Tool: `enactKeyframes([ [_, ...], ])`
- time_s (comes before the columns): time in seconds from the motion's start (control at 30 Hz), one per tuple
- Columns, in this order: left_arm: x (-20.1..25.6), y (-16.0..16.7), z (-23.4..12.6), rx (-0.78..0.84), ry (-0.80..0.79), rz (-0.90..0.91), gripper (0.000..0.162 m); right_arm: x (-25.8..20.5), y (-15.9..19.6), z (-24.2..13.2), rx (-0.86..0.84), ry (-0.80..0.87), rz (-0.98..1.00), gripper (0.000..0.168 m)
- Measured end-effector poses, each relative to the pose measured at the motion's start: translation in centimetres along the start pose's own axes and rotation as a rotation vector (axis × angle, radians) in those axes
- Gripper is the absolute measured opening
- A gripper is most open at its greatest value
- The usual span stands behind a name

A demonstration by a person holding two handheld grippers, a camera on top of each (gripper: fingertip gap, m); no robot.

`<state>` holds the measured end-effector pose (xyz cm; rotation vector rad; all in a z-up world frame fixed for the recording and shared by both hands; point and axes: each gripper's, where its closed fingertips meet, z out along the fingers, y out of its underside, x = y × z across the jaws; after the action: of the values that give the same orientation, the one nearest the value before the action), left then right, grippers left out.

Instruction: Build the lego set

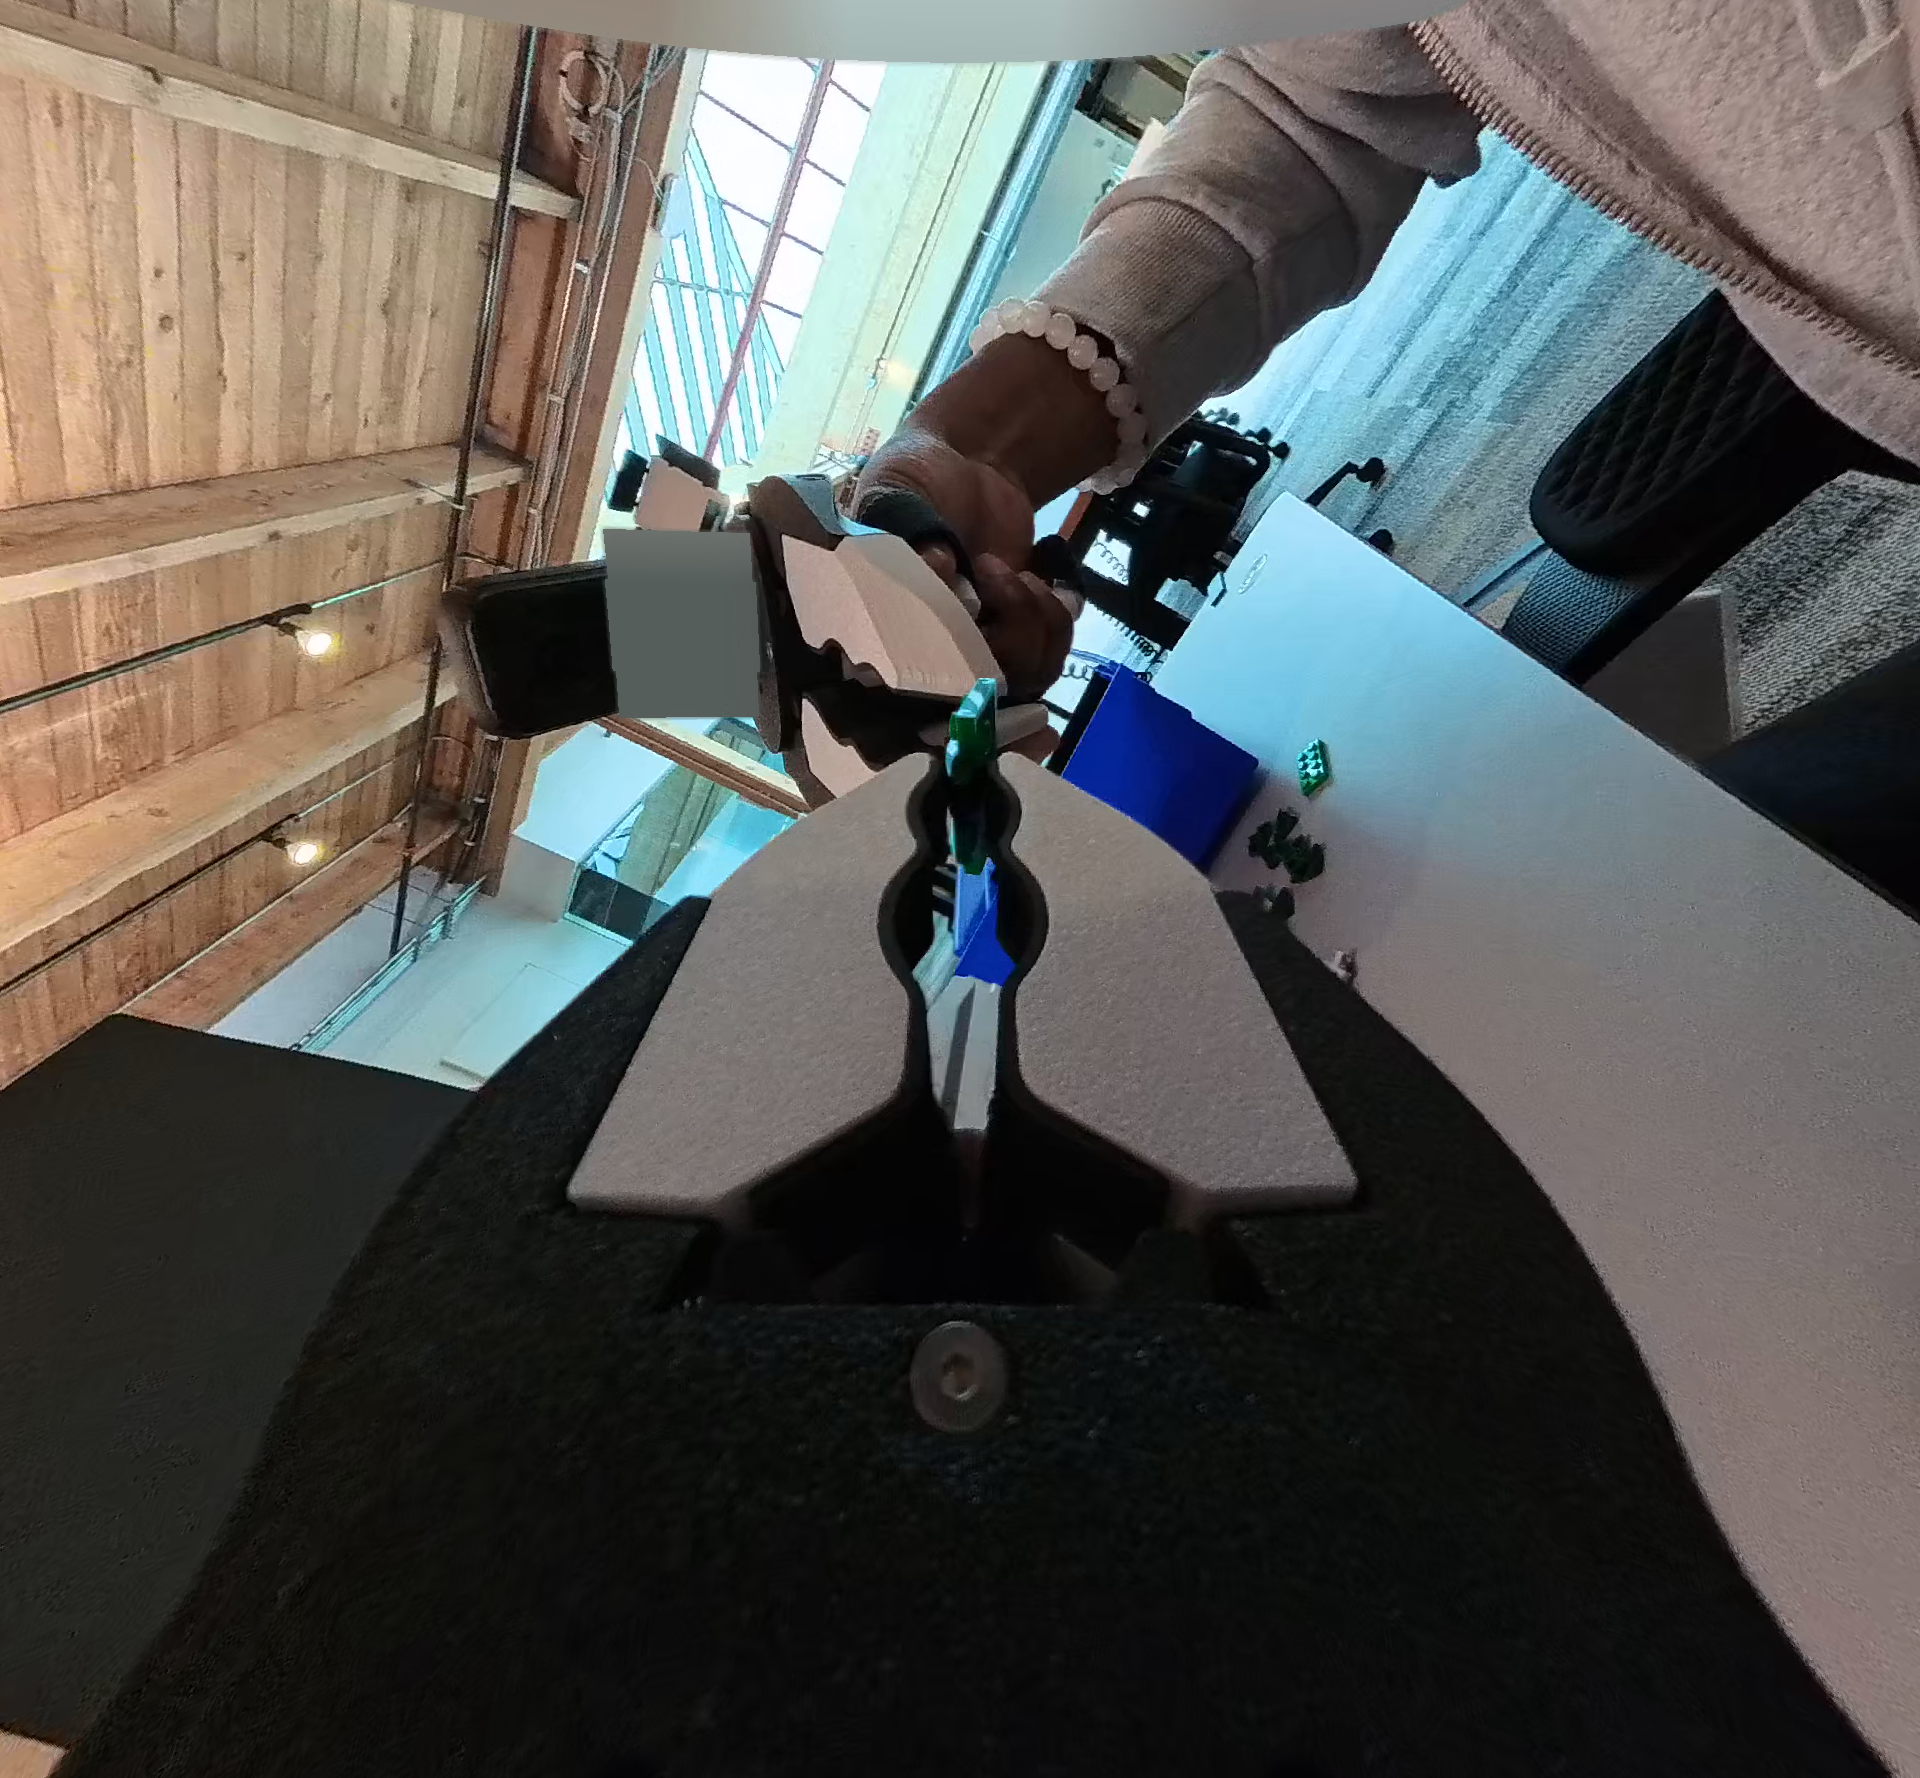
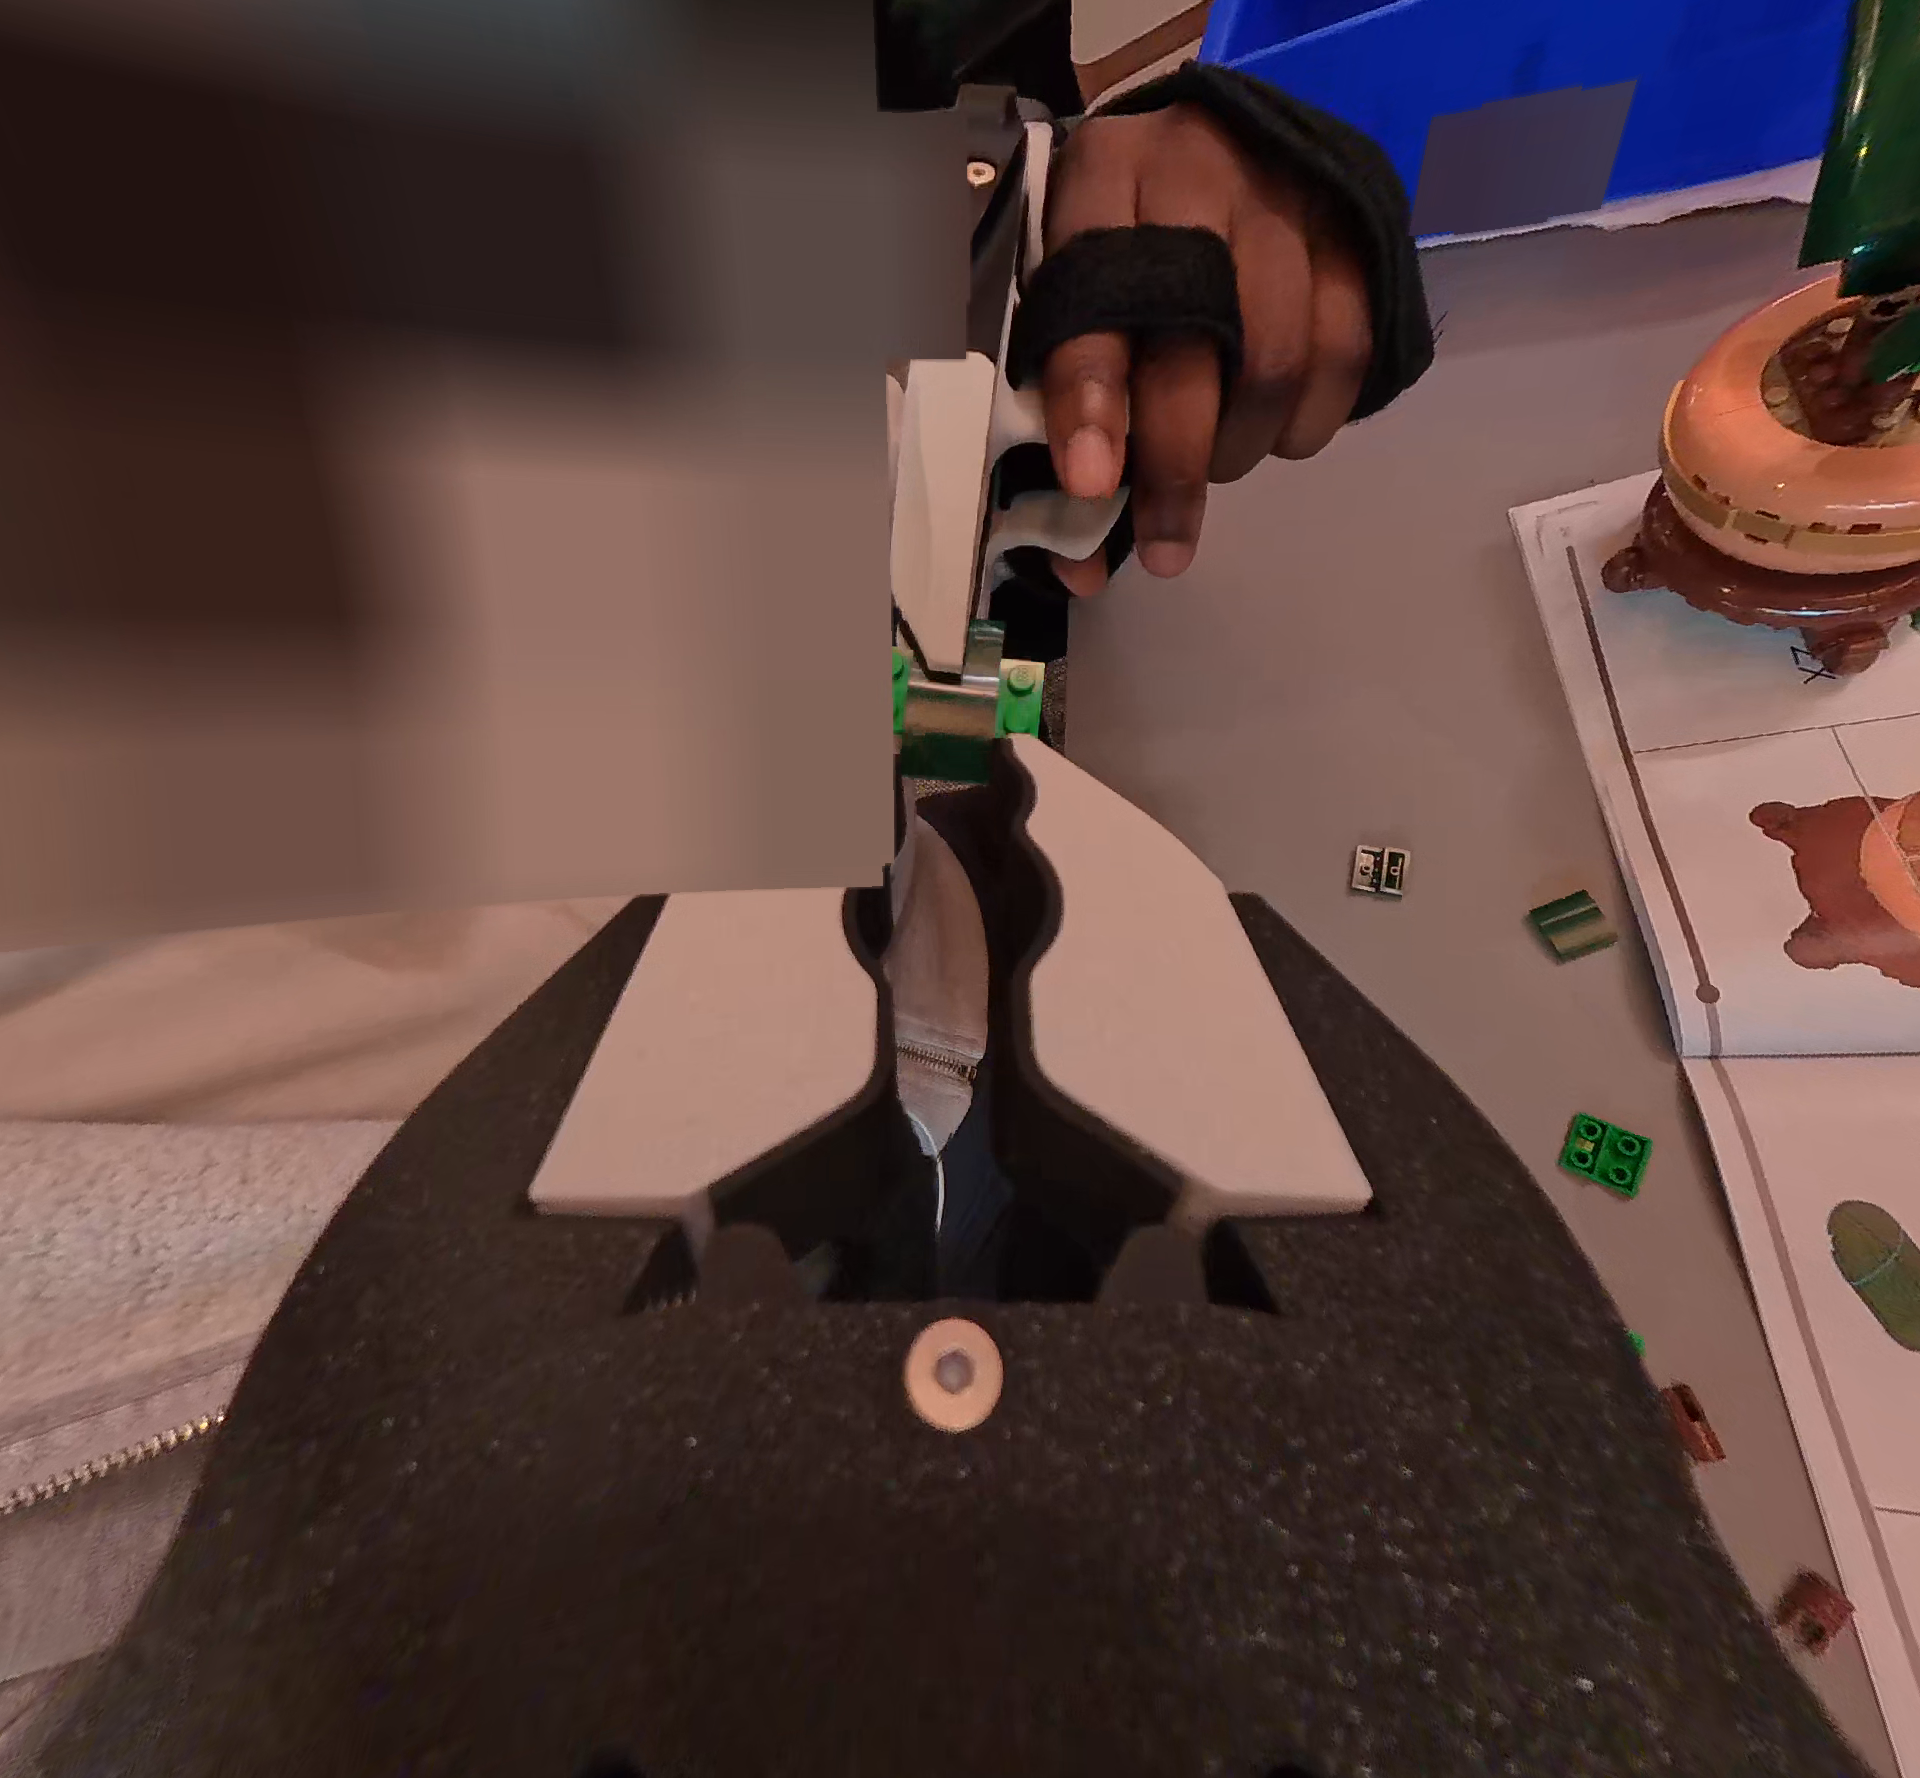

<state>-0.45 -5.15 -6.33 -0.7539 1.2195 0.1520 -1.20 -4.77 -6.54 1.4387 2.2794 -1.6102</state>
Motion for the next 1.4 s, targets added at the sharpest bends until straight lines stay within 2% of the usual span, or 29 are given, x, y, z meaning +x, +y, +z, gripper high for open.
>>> enactKeyframes([
  [0.03,0.0,0.0,0.0,-0.001,-0.005,0.003,0.005,0.0,0.0,0.0,-0.005,0.0,0.001,0.015],
  [0.37,-0.2,0.1,0.1,-0.007,-0.028,0.003,0.005,0.2,-0.1,0.0,-0.035,0.003,0.002,0.015],
  [0.53,-0.1,0.3,0.1,-0.037,-0.025,0.062,0.004,0.4,0.1,-0.2,-0.112,0.041,-0.016,0.015],
  [0.9,-0.1,0.1,0.3,-0.113,-0.052,0.243,0.004,0.5,0.6,-0.4,-0.423,0.199,-0.186,0.015],
  [1.1,-0.6,0.1,0.2,-0.124,-0.079,0.247,0.005,0.8,0.4,-0.2,-0.536,0.288,-0.271,0.015],
  [1.4,-0.7,0.3,0.1,-0.142,-0.08,0.22,0.005,1.0,0.3,-0.4,-0.591,0.303,-0.291,0.015],
])
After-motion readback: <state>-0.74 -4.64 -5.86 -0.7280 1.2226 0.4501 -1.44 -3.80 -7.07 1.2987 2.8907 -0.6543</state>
